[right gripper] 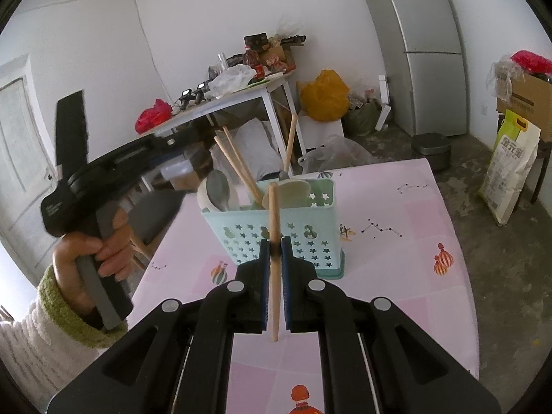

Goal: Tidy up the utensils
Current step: 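Open the left tool and lower the right tool's chopstick into the holder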

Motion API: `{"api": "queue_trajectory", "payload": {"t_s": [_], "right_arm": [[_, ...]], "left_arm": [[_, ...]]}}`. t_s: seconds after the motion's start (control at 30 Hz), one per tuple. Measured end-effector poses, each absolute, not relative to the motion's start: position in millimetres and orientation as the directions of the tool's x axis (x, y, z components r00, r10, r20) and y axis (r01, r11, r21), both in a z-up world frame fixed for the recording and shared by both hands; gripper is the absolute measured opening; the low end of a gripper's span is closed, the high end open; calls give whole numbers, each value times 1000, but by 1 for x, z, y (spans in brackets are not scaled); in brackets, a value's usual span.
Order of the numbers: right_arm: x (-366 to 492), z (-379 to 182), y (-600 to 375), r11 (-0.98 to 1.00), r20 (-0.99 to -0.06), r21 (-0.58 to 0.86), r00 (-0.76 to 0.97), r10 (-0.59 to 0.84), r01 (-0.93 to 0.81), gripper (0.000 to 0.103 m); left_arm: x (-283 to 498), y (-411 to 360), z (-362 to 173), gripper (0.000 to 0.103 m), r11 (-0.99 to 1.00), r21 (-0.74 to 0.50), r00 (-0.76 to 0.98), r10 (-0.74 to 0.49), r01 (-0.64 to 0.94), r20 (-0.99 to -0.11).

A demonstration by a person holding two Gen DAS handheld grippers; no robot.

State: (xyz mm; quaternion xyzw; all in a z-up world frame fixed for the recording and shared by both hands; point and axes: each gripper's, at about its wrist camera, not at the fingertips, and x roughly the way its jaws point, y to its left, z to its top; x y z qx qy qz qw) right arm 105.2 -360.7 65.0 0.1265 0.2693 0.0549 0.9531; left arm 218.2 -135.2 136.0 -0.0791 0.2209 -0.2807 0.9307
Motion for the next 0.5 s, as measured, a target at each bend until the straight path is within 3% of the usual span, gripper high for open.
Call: {"api": "queue_trajectory", "payload": {"t_s": [0.23, 0.5], "right_arm": [[100, 89, -352, 971, -461, 236, 874, 155, -48, 7], [105, 145, -337, 979, -364, 177, 918, 160, -101, 7]], "left_arm": [[177, -91, 130, 59, 853, -255, 776, -521, 456, -354], [146, -48, 81, 70, 896, -254, 766, -444, 365, -465]]}}
